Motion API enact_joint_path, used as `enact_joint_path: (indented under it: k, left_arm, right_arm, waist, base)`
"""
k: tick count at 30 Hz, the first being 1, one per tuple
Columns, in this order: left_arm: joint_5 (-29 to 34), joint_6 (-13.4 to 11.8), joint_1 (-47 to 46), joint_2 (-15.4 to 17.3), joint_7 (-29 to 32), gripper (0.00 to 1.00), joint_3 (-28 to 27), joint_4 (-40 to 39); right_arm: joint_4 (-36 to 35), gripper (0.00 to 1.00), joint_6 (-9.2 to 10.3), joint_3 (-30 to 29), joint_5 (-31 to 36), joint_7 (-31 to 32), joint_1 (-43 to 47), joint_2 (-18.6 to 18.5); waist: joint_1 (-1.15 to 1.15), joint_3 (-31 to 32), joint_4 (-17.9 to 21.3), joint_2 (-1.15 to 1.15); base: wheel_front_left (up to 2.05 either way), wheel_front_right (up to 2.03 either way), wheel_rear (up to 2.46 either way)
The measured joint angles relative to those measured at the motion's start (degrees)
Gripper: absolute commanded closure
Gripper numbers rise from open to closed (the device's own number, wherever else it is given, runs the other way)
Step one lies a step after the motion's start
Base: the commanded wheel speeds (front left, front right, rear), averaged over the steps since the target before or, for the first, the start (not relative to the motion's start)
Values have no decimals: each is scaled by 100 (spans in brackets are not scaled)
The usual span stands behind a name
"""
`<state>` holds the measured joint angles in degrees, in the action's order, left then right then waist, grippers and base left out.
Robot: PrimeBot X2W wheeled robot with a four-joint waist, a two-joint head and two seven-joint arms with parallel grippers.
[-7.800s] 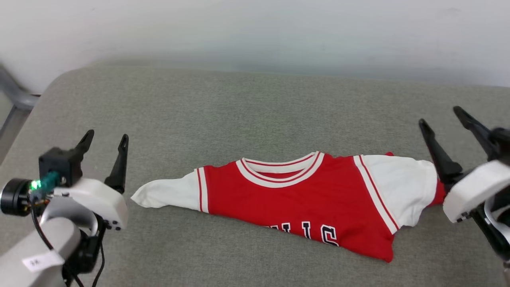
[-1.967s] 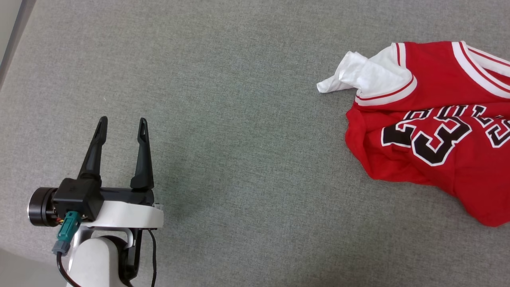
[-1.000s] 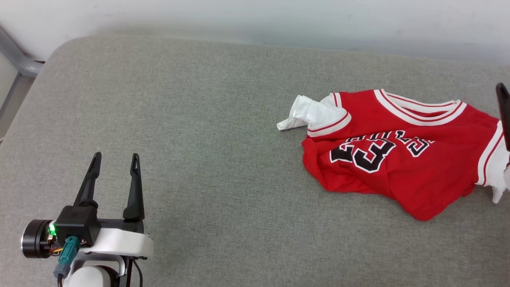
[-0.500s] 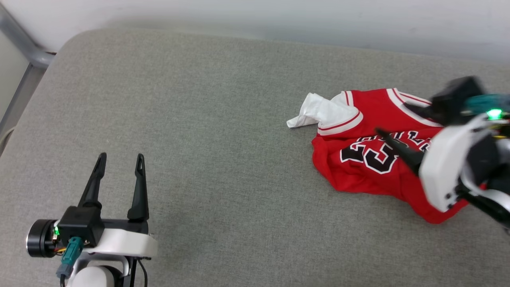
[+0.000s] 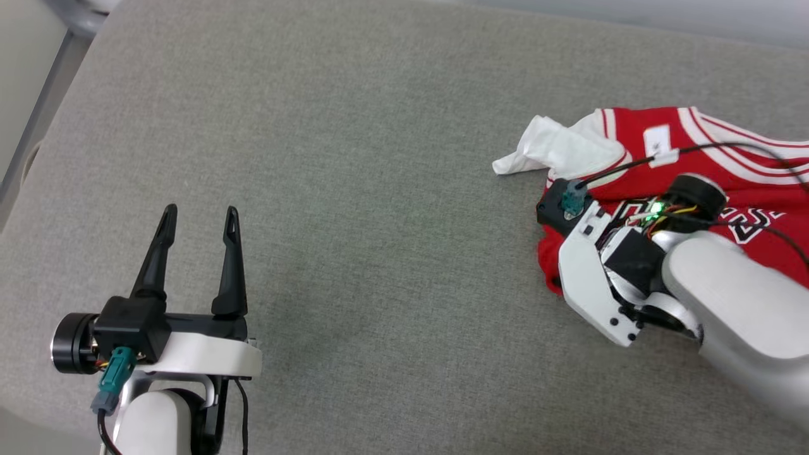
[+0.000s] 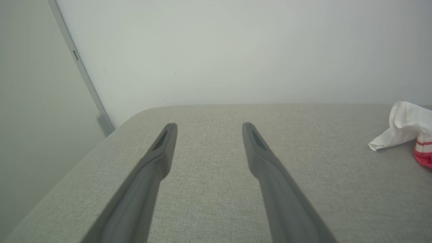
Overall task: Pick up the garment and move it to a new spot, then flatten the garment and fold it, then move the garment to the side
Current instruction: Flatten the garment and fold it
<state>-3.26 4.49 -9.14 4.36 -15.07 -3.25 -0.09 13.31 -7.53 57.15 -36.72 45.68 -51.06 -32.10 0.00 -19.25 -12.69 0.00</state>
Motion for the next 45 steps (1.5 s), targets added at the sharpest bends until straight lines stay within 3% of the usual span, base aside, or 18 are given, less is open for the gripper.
enact_joint_path:
  k: [7, 8, 9, 16, 22, 33, 39, 44, 45]
  left_arm:
    - [-14, -8, -70, -53, 0, 0, 9, 47]
    - [-15, -19, -70, -57, 0, 0, -1, 54]
    - [-20, -21, -70, -58, 0, 0, -19, 58]
    - [15, -44, -7, -69, 0, 0, -71, 137]
    - [81, -48, 286, -38, 0, 0, -111, 176]
    - [149, -70, 705, 9, 0, 0, -124, 212]
    - [148, -97, 872, 18, 0, 0, -130, 230]
    - [147, -103, 895, 33, 0, 0, -135, 253]
    - [148, -109, 896, 32, 0, 0, -127, 252]
  right_arm:
    - [855, 0, 2, 964, -194, -265, -427, 65]
    - [912, 79, 1, 1037, -225, -367, -476, 64]
    - [955, 100, -2, 1101, -255, -494, -507, 65]
    - [1013, 100, 4, 1247, -535, -1701, -514, 56]
    - [158, 100, 3, 1270, -697, -2306, -225, -235]
    - [-1543, 100, 3, 782, -790, -2287, 1600, -1070]
    - [-1788, 100, 3, 334, -809, -2134, 2961, -1315]
    - [-1761, 100, 3, -131, -784, -2016, 3852, -1295]
    - [-1746, 95, 3, -191, -717, -2017, 3983, -1270]
  waist:
    - [-1, -219, -174, 0]
    - [-2, -218, -174, 0]
    - [-1, -211, -166, 0]
    - [1, 63, -57, 0]
    - [1, 484, 105, 0]
    - [0, 1178, 412, 0]
    - [0, 1370, 498, 0]
    - [0, 1425, 522, 0]
    - [0, 1427, 523, 0]
  base:
    - [0, 0, 0]
    - [0, 0, 0]
    - [0, 0, 0]
    - [0, 0, 0]
    - [0, 0, 0]
    - [0, 0, 0]
    - [0, 0, 0]
    - [0, 0, 0]
    - [0, 0, 0]
